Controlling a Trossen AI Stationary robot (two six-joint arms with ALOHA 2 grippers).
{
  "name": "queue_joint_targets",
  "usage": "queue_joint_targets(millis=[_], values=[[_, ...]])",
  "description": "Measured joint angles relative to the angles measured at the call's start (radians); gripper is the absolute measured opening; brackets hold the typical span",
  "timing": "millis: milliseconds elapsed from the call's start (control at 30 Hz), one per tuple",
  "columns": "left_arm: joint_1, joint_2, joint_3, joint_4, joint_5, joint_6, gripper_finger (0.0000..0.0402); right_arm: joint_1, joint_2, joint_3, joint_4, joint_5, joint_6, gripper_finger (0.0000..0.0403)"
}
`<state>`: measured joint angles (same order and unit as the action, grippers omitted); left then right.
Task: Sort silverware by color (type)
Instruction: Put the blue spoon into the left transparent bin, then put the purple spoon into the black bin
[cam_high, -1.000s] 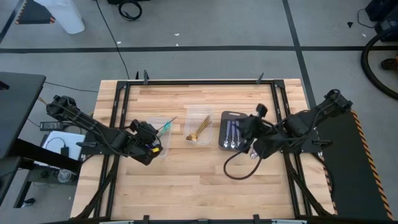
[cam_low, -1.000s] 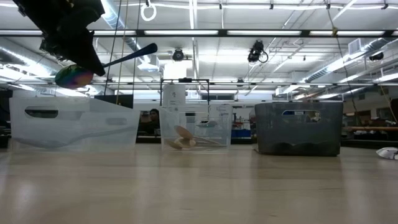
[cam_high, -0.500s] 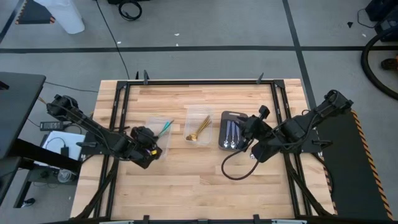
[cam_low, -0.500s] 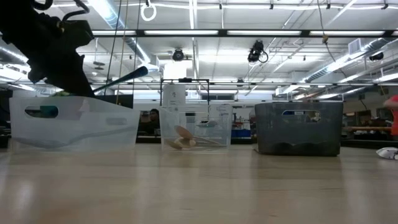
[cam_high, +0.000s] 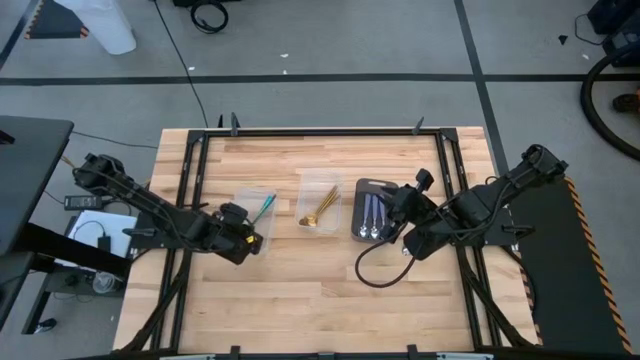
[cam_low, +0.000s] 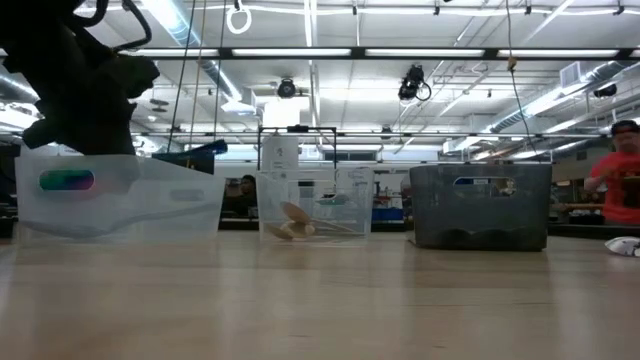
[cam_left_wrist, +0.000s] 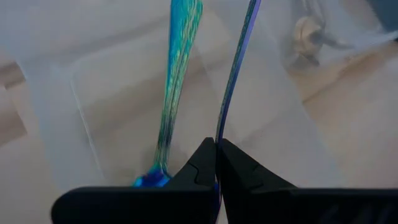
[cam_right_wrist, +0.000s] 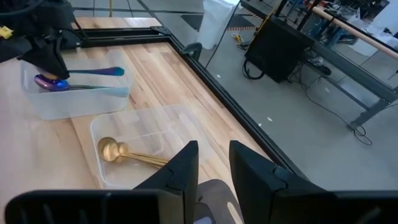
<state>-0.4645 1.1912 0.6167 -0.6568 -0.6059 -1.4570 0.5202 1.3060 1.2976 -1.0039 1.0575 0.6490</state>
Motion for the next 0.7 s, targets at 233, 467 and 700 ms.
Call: queue_joint_targets(millis=[233, 467, 700], values=[[0.042, 0.0, 0.0, -0.006, 0.054, -0.034, 0.0014, 0.0, 0.0, 0.0, 0.0, -0.002, -0.003, 0.0101], [0.09, 0.0, 0.0, -0.021, 0.116, -0.052, 0.0036, 0.0, 0.0, 0.0, 0.0, -0.004, -0.005, 0.0101], [0.109, -0.001, 0.0, -0.03, 0.134, -0.035, 0.009, 0.0, 0.0, 0.0, 0.0, -0.008, -0.013, 0.0101]])
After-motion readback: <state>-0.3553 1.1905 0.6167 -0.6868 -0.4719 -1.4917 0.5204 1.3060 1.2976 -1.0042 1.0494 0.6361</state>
